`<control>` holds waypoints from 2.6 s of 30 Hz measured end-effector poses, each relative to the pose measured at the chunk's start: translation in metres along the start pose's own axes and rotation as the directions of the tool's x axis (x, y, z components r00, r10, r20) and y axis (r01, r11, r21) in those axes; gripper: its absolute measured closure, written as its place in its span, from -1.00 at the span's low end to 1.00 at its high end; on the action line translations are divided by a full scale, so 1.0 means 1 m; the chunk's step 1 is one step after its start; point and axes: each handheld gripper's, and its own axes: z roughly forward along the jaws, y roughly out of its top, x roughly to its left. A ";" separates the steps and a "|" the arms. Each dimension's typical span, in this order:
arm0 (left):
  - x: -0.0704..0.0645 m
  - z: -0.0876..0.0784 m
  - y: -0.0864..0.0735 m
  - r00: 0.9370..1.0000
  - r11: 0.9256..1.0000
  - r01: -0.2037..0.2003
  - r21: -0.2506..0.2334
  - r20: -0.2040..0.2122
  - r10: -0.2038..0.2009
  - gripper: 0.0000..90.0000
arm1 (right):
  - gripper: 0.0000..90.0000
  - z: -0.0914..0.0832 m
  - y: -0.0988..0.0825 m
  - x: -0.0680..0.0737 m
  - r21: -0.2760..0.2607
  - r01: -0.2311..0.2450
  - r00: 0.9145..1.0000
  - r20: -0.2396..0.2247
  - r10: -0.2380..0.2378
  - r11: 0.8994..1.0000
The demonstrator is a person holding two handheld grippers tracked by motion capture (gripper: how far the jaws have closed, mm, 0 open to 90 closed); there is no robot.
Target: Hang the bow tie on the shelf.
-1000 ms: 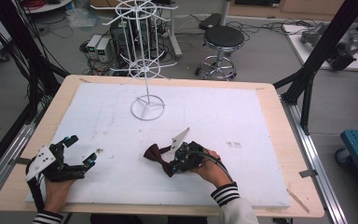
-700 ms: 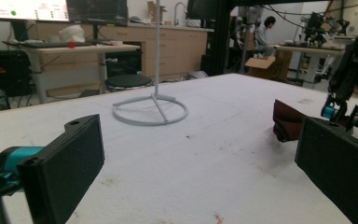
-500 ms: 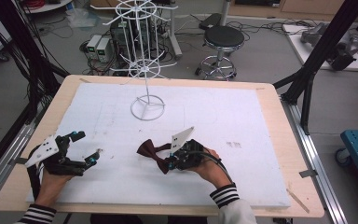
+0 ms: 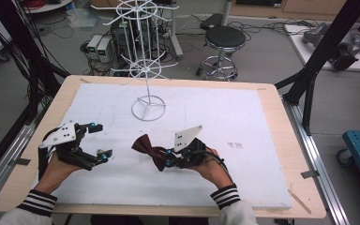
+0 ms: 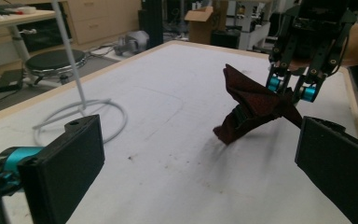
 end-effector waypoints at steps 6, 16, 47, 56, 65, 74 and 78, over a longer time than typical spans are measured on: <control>-0.004 0.015 0.023 0.997 0.999 -0.016 0.039 0.081 0.013 -0.96 | 0.83 -0.003 0.002 0.002 -0.029 0.013 1.000 0.000 -0.013 0.999; -0.015 0.049 0.053 0.981 0.993 -0.028 0.115 0.196 0.005 -0.96 | 0.83 -0.014 0.004 0.003 -0.126 0.078 0.997 0.000 -0.079 0.989; -0.035 0.073 0.067 0.942 0.980 -0.074 0.185 0.337 0.008 0.77 | 0.82 -0.019 0.006 0.004 -0.160 0.110 0.994 0.030 -0.106 0.981; -0.035 0.072 0.067 0.942 0.979 -0.077 0.187 0.336 0.010 0.78 | 0.77 -0.018 0.005 0.004 -0.164 0.102 0.995 0.032 -0.098 0.981; -0.033 0.067 0.069 0.953 0.983 -0.074 0.166 0.302 0.020 0.78 | -0.97 -0.016 0.003 0.009 -0.224 -0.051 0.989 0.125 0.081 0.973; -0.025 0.052 0.072 0.970 0.990 -0.054 0.133 0.243 0.020 0.78 | -0.91 -0.025 -0.003 0.008 -0.237 -0.143 0.973 0.144 0.180 0.961; -0.016 0.043 0.074 0.979 0.994 -0.025 0.109 0.204 0.003 0.78 | -0.91 -0.035 -0.005 0.010 -0.275 -0.148 0.963 0.180 0.202 0.950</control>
